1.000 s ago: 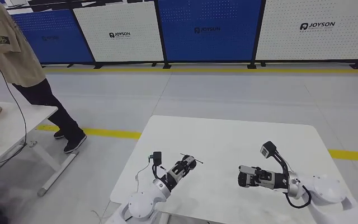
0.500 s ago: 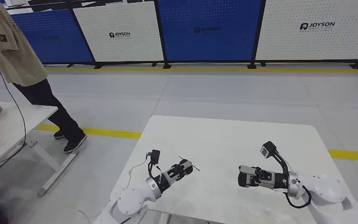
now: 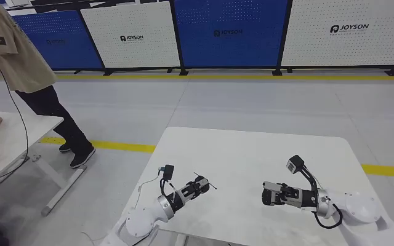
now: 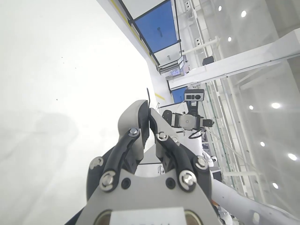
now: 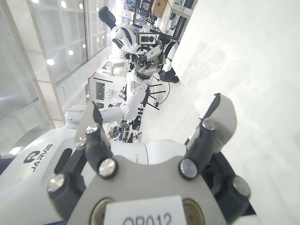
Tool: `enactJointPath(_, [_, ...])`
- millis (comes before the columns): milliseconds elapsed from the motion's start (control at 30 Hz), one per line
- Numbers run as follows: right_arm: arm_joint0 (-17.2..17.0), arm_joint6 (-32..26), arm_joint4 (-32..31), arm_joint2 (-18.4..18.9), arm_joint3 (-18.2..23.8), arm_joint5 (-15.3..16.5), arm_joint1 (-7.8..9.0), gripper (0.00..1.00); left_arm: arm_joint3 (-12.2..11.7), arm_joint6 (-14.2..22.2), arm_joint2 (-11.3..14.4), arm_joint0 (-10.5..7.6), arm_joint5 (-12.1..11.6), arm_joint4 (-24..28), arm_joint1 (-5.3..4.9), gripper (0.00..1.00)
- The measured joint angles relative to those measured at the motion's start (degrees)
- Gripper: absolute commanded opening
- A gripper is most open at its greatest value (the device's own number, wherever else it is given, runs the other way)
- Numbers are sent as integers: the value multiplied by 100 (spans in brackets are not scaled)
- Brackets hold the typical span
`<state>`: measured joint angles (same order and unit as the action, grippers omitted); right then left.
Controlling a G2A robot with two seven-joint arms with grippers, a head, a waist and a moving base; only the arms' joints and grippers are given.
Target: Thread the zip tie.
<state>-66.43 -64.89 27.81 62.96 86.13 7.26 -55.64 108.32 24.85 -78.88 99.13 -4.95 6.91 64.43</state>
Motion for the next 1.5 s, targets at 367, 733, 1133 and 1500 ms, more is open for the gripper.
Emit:
enactJointPath(367, [0,0,0,0,0,0,0,100,599,972,-258,266,-677,2421,-3,0])
enactJointPath(733, [0,0,0,0,0,0,0,100,620,1073,-292,283,-487,2421,-17,0])
enactJointPath(1133, [0,0,0,0,0,0,0,100,159,579,420,-48,-279,2119,52,0])
enactJointPath(1500, [0,0,0,0,0,0,0,100,167,581,418,-46,-267,2143,52,0])
